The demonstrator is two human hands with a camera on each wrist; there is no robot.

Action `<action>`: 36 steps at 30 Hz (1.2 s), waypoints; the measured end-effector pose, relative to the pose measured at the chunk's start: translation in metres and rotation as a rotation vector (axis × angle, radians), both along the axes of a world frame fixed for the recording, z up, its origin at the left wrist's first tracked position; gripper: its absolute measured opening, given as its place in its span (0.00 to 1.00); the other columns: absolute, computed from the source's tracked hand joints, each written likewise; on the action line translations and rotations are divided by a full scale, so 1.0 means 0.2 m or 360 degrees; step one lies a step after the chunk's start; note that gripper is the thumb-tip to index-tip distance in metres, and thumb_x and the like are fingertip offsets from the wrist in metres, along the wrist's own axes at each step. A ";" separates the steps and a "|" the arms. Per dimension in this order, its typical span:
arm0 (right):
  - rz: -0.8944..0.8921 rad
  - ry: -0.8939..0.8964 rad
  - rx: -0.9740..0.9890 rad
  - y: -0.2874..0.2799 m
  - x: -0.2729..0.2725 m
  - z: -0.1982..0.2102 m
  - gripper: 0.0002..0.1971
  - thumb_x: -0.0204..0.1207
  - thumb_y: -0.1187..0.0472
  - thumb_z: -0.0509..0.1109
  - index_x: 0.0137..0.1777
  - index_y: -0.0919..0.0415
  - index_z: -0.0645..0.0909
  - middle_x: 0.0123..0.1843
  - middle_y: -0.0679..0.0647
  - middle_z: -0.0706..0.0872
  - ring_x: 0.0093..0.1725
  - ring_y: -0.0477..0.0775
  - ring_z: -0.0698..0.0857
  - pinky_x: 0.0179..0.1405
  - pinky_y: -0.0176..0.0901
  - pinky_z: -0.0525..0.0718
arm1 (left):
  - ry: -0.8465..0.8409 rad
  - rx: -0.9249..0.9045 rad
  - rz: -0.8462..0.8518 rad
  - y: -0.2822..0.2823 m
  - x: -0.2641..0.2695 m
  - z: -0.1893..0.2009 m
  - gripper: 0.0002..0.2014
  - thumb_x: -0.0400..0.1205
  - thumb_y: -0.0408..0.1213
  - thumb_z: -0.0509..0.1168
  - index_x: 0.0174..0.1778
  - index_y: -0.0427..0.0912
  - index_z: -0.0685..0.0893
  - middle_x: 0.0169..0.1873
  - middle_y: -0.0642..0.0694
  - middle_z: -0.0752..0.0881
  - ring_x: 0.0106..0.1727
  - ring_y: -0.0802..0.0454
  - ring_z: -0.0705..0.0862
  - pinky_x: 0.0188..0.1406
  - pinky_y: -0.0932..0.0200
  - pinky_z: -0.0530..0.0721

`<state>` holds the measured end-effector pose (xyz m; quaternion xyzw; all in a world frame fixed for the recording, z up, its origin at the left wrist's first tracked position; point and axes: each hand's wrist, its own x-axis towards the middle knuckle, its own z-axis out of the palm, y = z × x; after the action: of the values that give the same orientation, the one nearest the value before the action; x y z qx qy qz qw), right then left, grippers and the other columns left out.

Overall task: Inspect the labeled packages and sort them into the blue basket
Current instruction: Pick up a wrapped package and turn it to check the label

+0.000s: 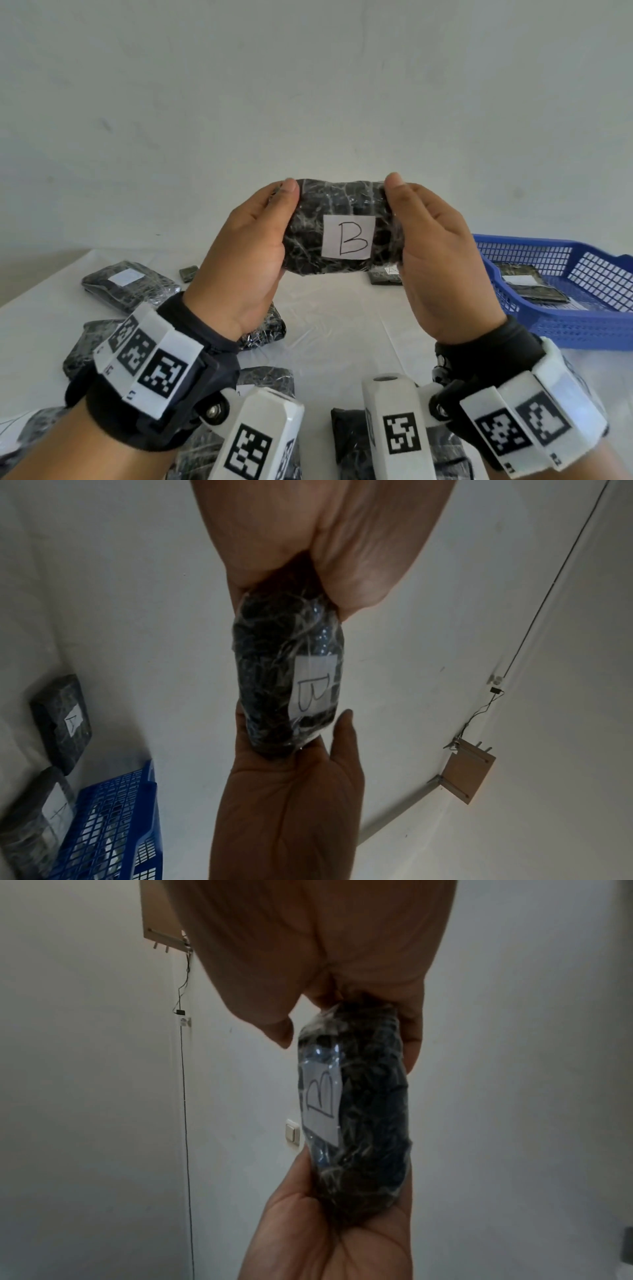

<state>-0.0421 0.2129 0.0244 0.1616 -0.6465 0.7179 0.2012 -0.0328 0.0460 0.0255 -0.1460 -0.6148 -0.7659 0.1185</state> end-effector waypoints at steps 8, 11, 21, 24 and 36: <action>-0.0017 0.0018 0.0073 -0.03 -0.01 -0.03 0.17 0.91 0.49 0.66 0.56 0.63 0.87 0.53 0.70 0.91 0.51 0.71 0.92 0.57 0.75 0.90 | -0.0021 -0.0065 -0.0006 -0.01 -0.01 -0.01 0.13 0.91 0.49 0.62 0.54 0.49 0.90 0.54 0.52 0.95 0.61 0.55 0.91 0.68 0.49 0.84; -0.0145 0.0119 0.0228 -0.04 -0.02 -0.04 0.14 0.85 0.46 0.73 0.53 0.58 0.87 0.47 0.62 0.93 0.50 0.71 0.91 0.49 0.74 0.90 | 0.0038 -0.0034 0.0003 0.00 -0.02 -0.02 0.13 0.91 0.45 0.61 0.53 0.45 0.89 0.50 0.48 0.95 0.55 0.50 0.94 0.54 0.54 0.90; -0.0203 0.0057 0.0272 -0.03 0.00 -0.03 0.17 0.76 0.45 0.82 0.50 0.58 0.84 0.42 0.50 0.93 0.45 0.57 0.94 0.47 0.66 0.93 | 0.0113 -0.0085 -0.0050 0.02 -0.02 -0.04 0.11 0.89 0.43 0.64 0.57 0.42 0.88 0.48 0.43 0.95 0.52 0.46 0.95 0.49 0.54 0.90; -0.0159 0.0005 0.0275 -0.01 -0.01 -0.03 0.18 0.76 0.45 0.82 0.54 0.58 0.85 0.47 0.52 0.95 0.48 0.56 0.95 0.51 0.64 0.94 | 0.0177 -0.0102 -0.0007 0.02 -0.02 -0.05 0.09 0.89 0.41 0.64 0.57 0.43 0.88 0.49 0.43 0.95 0.54 0.45 0.94 0.54 0.48 0.90; -0.0032 -0.0022 0.0086 0.03 -0.02 -0.01 0.21 0.92 0.52 0.65 0.57 0.74 0.86 0.55 0.78 0.89 0.57 0.82 0.87 0.55 0.82 0.86 | -0.0011 -0.0112 -0.0219 0.00 -0.02 -0.03 0.14 0.85 0.49 0.64 0.57 0.45 0.89 0.51 0.47 0.95 0.54 0.53 0.93 0.58 0.54 0.90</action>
<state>-0.0470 0.2188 0.0222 0.1554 -0.6687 0.6992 0.1996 -0.0364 0.0450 0.0203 -0.1893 -0.6303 -0.7507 0.0582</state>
